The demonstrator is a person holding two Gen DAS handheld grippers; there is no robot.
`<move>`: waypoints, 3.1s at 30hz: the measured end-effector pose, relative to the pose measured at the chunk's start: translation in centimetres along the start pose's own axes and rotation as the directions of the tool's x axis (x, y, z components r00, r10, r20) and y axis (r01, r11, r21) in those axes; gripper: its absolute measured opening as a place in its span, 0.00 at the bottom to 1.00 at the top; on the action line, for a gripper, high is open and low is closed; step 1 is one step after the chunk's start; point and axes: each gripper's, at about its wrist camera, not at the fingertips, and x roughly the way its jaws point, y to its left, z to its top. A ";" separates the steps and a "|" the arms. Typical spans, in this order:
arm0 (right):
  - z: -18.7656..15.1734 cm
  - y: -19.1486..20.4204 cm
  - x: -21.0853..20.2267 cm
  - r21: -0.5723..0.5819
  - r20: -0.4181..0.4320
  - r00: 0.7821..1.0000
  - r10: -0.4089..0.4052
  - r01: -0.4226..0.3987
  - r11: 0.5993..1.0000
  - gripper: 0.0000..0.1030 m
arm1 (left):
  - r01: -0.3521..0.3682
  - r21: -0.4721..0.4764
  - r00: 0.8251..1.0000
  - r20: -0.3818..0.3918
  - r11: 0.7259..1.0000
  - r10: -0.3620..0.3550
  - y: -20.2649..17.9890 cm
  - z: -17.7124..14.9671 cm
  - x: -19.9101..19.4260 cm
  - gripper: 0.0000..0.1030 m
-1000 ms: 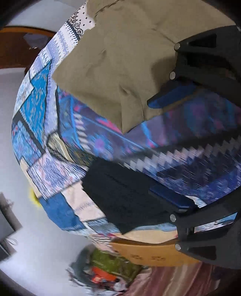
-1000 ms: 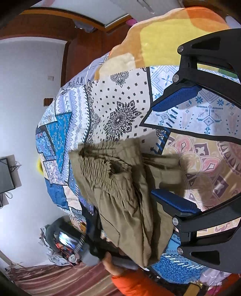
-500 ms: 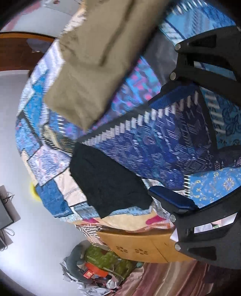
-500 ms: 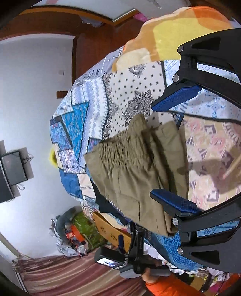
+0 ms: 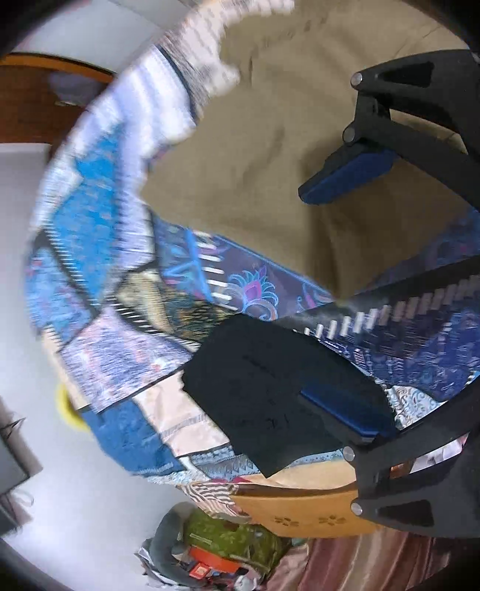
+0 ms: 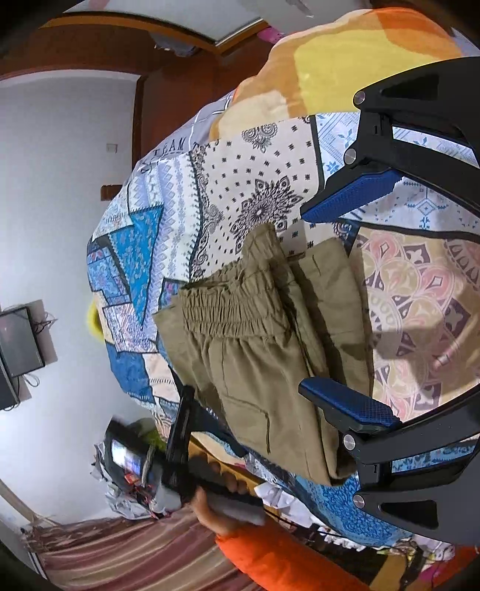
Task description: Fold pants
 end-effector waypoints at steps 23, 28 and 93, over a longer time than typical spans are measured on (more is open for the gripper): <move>0.2 0.5 0.0 0.012 0.022 0.999 0.040 -0.040 0.999 0.82 | 0.045 -0.114 0.999 -0.025 0.992 -0.048 5.1 -15.7 -4.3 1.00; -0.1 0.9 1.7 0.002 -0.014 0.999 0.045 -0.045 0.999 0.81 | 0.036 -0.166 0.999 -0.003 0.985 -0.037 6.4 -18.4 -5.2 1.00; 3.1 -0.3 5.0 -0.039 -0.086 0.996 0.036 -0.039 0.998 0.33 | 0.094 -0.287 0.993 0.100 0.953 -0.068 11.3 -13.9 -2.9 0.63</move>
